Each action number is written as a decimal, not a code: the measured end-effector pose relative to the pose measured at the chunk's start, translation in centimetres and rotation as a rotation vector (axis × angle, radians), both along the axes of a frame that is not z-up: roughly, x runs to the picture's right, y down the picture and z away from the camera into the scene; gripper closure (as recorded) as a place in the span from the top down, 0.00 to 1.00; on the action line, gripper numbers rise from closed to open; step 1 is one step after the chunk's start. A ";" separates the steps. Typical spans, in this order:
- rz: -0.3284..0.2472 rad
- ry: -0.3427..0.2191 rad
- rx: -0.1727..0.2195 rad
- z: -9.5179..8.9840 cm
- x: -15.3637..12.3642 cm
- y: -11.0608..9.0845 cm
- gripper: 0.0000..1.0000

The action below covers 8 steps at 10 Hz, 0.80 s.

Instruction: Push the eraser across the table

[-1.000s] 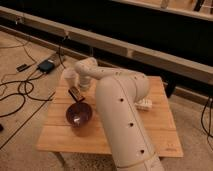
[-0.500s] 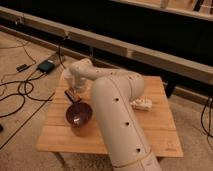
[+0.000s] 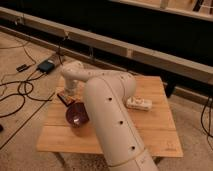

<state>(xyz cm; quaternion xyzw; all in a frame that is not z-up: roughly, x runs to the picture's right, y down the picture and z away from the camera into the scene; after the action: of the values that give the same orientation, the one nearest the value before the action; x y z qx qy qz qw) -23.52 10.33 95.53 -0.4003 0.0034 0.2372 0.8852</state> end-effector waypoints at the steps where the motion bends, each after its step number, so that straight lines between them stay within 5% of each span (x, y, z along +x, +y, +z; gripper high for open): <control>1: -0.018 -0.011 -0.010 -0.2 -0.7 0.8 0.00; 8: -0.130 -0.112 -0.031 -2.4 -8.0 5.5 0.00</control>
<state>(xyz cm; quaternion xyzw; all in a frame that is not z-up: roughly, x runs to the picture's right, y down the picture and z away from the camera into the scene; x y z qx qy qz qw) -31.49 15.83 93.18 -0.4257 -0.0167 0.1564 0.8911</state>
